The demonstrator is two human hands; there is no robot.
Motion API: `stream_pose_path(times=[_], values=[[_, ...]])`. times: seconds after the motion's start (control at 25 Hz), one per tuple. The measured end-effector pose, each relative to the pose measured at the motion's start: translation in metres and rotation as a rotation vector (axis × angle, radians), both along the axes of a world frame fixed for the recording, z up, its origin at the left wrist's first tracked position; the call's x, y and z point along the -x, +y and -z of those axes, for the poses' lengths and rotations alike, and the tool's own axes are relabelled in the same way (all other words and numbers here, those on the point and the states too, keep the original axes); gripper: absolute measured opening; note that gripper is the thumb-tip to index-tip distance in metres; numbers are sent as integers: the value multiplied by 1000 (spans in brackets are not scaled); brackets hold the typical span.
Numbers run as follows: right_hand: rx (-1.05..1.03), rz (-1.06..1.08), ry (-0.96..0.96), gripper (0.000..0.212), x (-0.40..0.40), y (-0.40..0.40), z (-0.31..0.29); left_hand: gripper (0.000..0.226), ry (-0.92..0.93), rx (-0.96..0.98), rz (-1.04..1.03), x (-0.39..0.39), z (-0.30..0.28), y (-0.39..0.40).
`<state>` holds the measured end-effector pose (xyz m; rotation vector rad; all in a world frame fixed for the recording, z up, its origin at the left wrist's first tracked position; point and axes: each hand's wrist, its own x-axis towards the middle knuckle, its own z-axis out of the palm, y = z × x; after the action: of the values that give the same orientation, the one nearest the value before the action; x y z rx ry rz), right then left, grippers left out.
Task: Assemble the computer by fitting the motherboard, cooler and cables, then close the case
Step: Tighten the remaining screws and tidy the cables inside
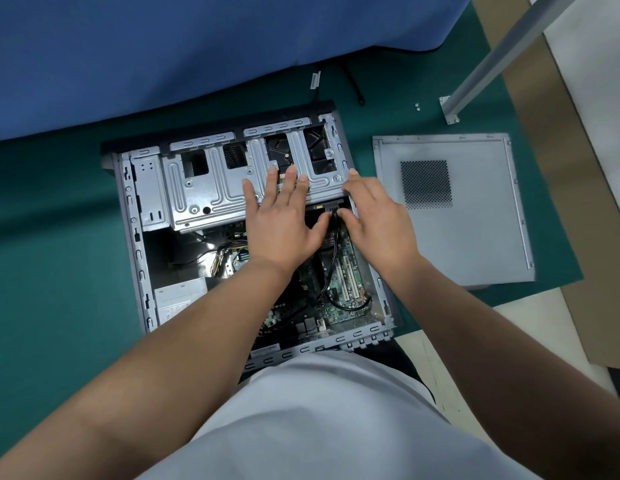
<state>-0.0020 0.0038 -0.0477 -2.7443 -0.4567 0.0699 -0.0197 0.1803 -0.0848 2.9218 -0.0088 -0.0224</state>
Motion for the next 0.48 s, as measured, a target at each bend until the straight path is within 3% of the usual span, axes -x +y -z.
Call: stream_pose_path(times=[0.48], values=[[89, -14, 5, 32, -2, 1, -3, 78, 29, -40, 5, 1, -3, -1]])
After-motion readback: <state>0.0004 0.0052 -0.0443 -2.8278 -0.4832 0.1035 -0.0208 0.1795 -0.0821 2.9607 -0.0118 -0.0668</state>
